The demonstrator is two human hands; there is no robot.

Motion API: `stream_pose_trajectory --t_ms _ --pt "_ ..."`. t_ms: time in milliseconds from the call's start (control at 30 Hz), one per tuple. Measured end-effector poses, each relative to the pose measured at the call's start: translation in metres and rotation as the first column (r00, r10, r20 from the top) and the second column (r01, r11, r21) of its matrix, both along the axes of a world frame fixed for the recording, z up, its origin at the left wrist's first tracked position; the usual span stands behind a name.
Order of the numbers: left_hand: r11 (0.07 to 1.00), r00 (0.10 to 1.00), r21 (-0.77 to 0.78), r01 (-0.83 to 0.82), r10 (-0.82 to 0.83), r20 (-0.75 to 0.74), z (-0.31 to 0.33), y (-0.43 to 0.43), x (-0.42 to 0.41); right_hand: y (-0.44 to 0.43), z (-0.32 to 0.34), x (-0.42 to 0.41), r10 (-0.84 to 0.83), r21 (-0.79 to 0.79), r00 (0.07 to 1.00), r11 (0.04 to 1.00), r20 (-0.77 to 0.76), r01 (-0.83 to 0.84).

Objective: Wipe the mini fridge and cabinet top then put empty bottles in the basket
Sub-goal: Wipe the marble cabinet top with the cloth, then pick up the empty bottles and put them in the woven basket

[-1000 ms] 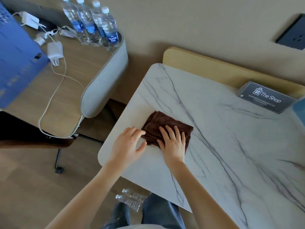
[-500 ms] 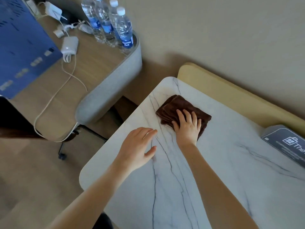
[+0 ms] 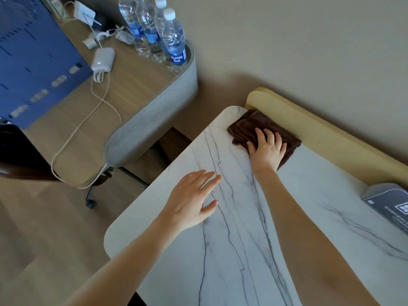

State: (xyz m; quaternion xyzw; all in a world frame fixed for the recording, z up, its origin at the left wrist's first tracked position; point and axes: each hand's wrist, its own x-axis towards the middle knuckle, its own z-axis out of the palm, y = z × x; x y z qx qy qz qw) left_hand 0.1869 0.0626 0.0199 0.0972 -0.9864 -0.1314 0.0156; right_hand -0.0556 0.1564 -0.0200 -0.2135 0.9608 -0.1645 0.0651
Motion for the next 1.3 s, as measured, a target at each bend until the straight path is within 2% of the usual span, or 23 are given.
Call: stream_pose_trajectory --t_ms 67,133,200,300,467,567,700,833,900,1100,1300 --pt "1.000 1.000 -0.018 0.004 -0.005 -0.020 0.006 -0.001 0.005 0.006 0.009 0.007 0.002 -0.079 1.000 0.997 0.021 0.000" --pt "0.998 0.998 -0.057 0.013 -0.016 -0.053 0.013 -0.002 0.011 0.016 0.022 0.025 0.020 -0.230 1.000 0.973 -0.008 -0.021" --pt "0.995 0.995 -0.100 0.015 -0.025 -0.099 0.022 -0.002 0.018 0.028 0.034 0.053 0.051 -0.338 0.995 0.938 -0.083 -0.076" --pt "0.989 0.986 -0.145 0.023 -0.046 -0.159 0.039 0.001 0.033 0.049 0.053 0.106 0.072 -0.383 0.974 0.911 -0.214 -0.151" --pt "0.982 0.950 -0.160 0.096 -0.139 -0.280 0.064 0.006 0.072 0.088 0.071 0.200 0.067 -0.322 0.943 0.930 -0.327 -0.178" --pt "0.975 0.944 -0.162 0.154 -0.193 -0.268 0.066 0.007 0.107 0.106 0.068 0.260 0.050 -0.235 0.940 0.963 -0.338 -0.135" --pt "0.965 0.950 -0.103 0.240 -0.255 -0.179 0.052 0.003 0.167 0.118 0.052 0.349 0.006 -0.098 0.959 0.995 -0.284 -0.035" --pt "0.949 0.949 -0.026 0.314 -0.315 -0.034 0.031 -0.010 0.243 0.109 0.036 0.441 -0.076 -0.067 0.977 0.996 -0.201 0.064" --pt "0.937 0.938 -0.033 0.347 -0.347 -0.005 0.024 -0.021 0.284 0.101 0.033 0.486 -0.083 -0.054 0.976 0.996 -0.202 0.074" --pt "0.912 0.911 -0.022 0.409 -0.410 -0.052 0.025 -0.050 0.378 0.074 0.042 0.593 -0.151 -0.055 0.961 0.988 -0.231 0.142" --pt "0.886 0.875 -0.018 0.464 -0.461 -0.148 0.052 -0.059 0.424 0.069 0.068 0.657 -0.183 -0.049 0.931 0.983 -0.315 0.177"
